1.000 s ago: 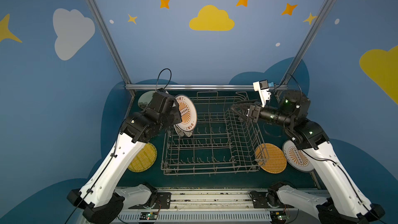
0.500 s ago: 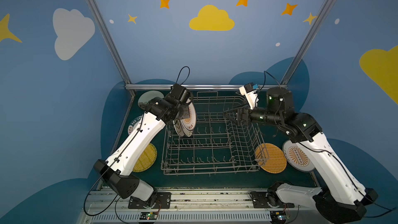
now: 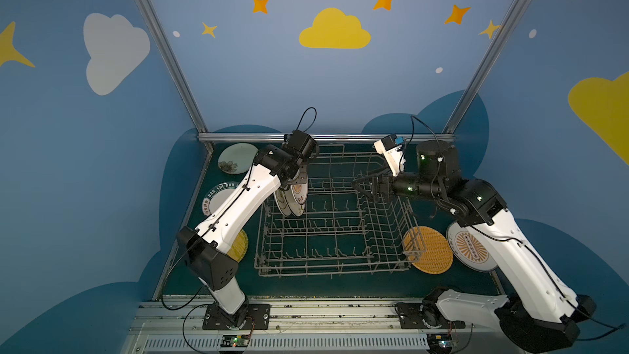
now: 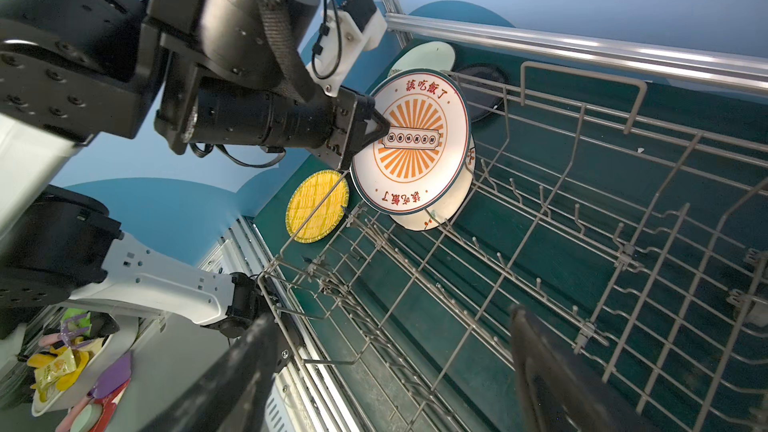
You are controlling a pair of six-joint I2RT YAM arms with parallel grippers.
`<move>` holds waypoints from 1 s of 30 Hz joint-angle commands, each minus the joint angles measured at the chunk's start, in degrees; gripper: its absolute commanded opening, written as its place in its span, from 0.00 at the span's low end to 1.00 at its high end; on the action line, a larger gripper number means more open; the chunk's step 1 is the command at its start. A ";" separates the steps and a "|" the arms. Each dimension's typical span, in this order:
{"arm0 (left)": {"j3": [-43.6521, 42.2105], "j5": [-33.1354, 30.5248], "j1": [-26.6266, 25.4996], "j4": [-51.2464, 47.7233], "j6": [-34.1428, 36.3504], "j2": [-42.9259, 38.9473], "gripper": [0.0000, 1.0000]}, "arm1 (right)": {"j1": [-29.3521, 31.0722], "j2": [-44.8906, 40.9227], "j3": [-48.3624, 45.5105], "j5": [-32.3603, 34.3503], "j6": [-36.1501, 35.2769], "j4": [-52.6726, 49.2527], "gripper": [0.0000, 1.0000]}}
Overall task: Load the plates into the dish rack
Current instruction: 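Lower the sunburst plate into the rack beside the berry plate with the left gripper, then release the sunburst plate and draw the left gripper back toward the robot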
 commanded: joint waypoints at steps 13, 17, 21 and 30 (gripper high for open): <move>5.44 -2.56 -0.09 -2.47 2.05 8.83 0.04 | 0.43 0.08 1.04 -1.08 -0.87 0.39 0.85; 7.65 -0.47 -0.07 -4.91 2.95 11.82 0.04 | 0.42 0.11 0.71 -1.45 -0.82 0.87 0.85; 6.82 2.59 -0.12 -3.52 3.22 12.48 0.04 | 0.39 0.37 0.69 -1.98 -0.84 1.04 0.85; 5.52 8.39 0.13 -1.44 3.26 14.05 0.04 | 0.39 0.59 0.60 -2.78 -0.87 1.32 0.85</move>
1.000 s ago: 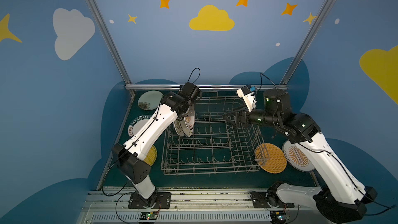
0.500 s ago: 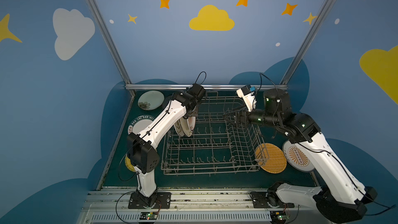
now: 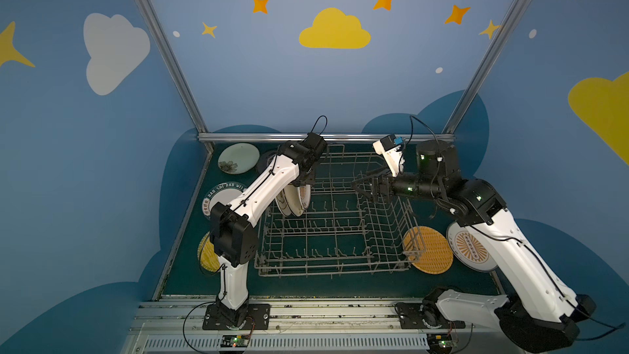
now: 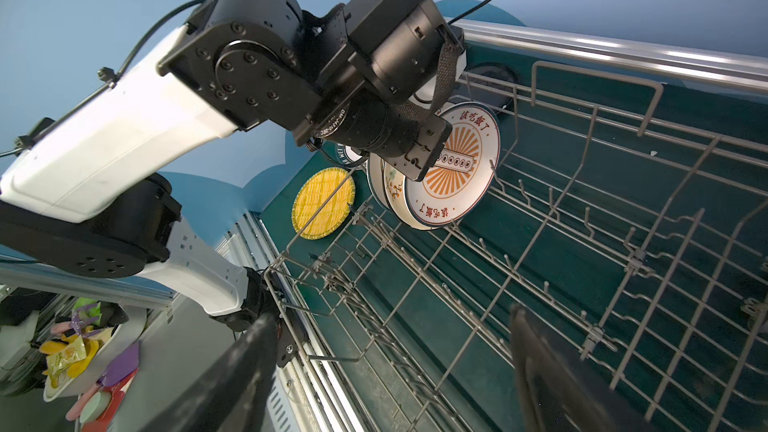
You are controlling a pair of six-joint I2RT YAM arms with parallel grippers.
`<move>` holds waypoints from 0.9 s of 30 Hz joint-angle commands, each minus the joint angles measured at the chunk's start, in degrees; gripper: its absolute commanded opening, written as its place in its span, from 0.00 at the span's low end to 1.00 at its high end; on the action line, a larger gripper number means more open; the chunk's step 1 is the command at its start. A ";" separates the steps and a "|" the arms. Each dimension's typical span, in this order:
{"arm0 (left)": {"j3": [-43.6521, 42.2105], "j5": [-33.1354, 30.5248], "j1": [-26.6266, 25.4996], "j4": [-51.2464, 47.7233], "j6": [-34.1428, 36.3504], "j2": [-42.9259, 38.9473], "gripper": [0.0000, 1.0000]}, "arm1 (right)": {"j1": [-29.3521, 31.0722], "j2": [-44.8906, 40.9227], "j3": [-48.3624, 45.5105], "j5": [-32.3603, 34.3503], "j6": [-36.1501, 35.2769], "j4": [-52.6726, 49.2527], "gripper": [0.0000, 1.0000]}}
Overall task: Load the plates into the dish rack
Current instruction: 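Release the sunburst plate and draw the left gripper back toward the robot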
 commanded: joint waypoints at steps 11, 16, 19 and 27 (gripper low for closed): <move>-5.67 8.87 0.08 3.97 -0.60 0.16 0.04 | 0.20 0.18 0.52 -1.14 -0.64 1.29 0.85; -7.32 9.61 0.50 5.29 -0.75 -0.01 0.04 | 0.19 0.18 0.45 -1.41 -0.71 1.22 0.85; -8.01 9.85 0.95 5.87 -0.98 -0.20 0.04 | 0.20 0.09 0.51 -1.49 -0.73 1.22 0.85; -7.34 9.29 1.75 5.61 -0.81 -1.12 0.21 | 0.14 0.26 0.34 -1.51 -0.95 1.41 0.85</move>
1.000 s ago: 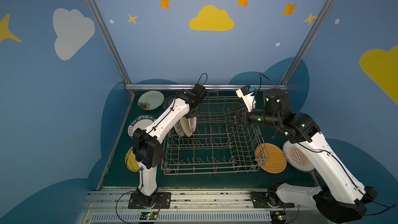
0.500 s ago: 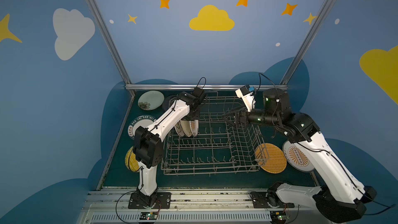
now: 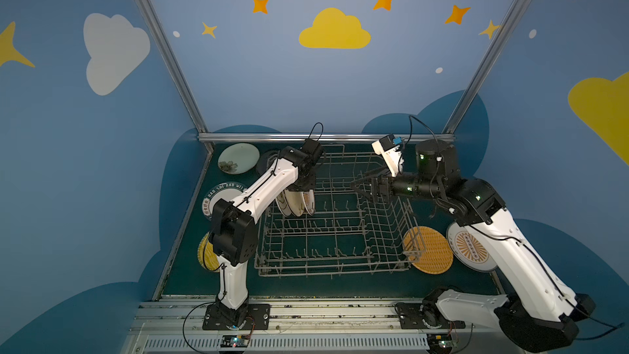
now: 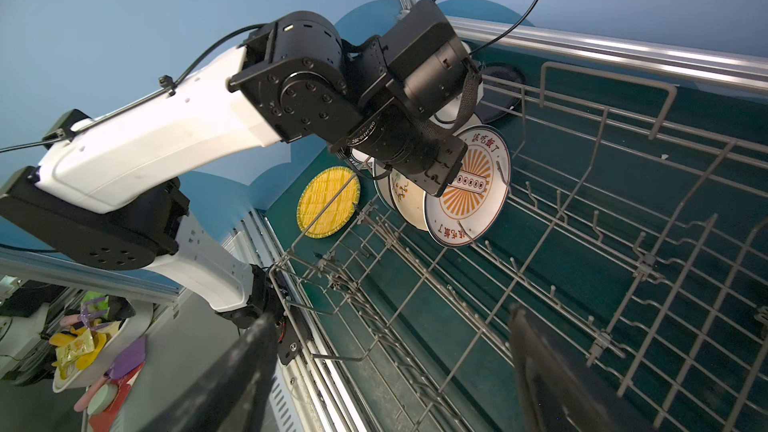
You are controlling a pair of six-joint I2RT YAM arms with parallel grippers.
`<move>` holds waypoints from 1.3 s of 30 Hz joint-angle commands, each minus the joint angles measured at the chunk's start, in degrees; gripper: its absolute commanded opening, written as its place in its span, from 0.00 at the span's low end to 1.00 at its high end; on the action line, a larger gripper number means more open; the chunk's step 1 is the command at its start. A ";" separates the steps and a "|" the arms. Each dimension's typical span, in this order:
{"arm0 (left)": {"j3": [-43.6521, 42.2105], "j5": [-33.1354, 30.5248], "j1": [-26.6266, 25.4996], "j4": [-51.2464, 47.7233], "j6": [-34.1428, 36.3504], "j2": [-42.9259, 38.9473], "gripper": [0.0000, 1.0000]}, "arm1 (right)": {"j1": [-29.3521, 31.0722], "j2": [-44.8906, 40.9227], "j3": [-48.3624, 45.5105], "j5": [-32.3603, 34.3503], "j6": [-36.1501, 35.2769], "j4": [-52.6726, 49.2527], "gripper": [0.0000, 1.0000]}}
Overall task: Load the plates into the dish rack
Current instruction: 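Release the sunburst plate and draw the left gripper back toward the robot, then reach the right gripper to the second sunburst plate while the left arm withdraws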
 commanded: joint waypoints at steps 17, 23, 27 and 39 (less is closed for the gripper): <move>6.16 -4.47 0.60 -5.77 1.31 -5.29 0.36 | 0.17 -0.10 0.34 -0.36 -1.04 1.04 0.85; 11.08 -6.41 0.60 -8.42 1.38 -9.11 0.37 | 0.19 -0.06 0.34 0.59 -1.37 0.81 0.85; 9.36 -1.64 0.72 -5.05 2.86 -15.43 0.38 | 0.01 0.02 0.10 2.69 -1.83 0.54 0.85; -20.74 24.25 0.86 28.96 4.82 -40.03 0.94 | -2.93 0.55 -4.02 9.28 -0.14 4.52 0.85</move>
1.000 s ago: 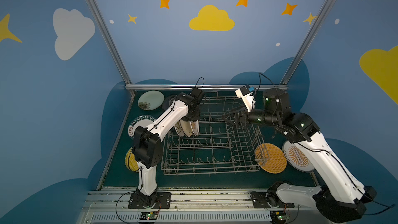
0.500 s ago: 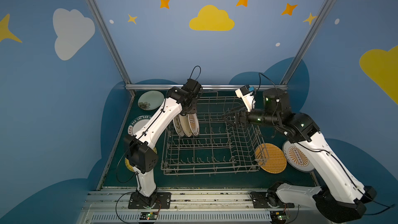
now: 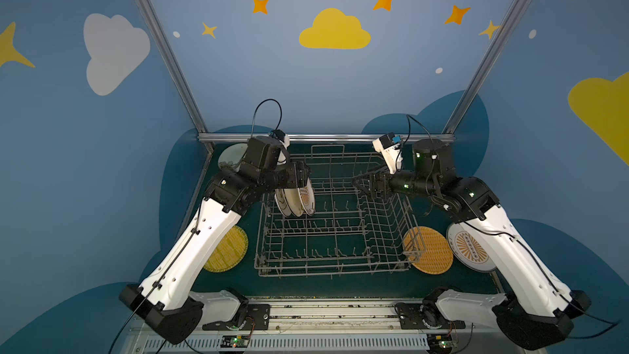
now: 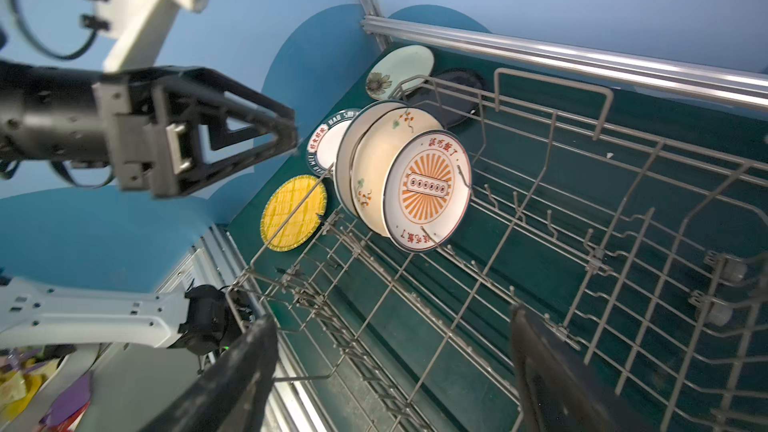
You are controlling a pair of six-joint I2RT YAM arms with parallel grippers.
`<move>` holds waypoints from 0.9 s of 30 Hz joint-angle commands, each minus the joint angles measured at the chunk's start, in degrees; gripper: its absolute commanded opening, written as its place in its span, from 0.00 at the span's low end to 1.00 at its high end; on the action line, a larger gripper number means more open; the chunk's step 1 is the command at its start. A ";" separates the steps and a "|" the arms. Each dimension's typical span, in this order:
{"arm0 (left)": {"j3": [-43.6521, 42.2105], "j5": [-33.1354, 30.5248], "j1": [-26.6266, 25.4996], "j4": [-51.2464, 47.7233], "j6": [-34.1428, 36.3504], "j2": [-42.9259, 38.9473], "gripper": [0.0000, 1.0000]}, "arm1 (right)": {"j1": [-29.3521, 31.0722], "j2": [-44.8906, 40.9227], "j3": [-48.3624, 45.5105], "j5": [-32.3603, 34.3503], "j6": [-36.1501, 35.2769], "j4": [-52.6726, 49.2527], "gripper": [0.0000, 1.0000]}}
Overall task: Load the plates into the dish rack
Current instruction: 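Reach the right gripper to the second sunburst plate while the left arm withdraws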
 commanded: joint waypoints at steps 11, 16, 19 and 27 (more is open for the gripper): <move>-25.84 32.57 3.49 39.92 -6.89 -8.08 1.00 | -9.65 -10.01 -16.50 9.60 11.79 7.39 0.85; -24.43 33.89 1.63 32.86 1.10 -8.43 1.00 | -20.35 -16.31 -20.91 12.21 14.35 1.34 0.86; -25.19 33.63 0.05 34.56 -0.70 -8.10 1.00 | -29.62 -19.91 -24.04 12.30 17.80 -2.10 0.86; -25.44 34.57 -2.03 35.25 -1.83 -8.00 1.00 | -57.01 -29.85 -38.35 6.67 28.62 -3.05 0.89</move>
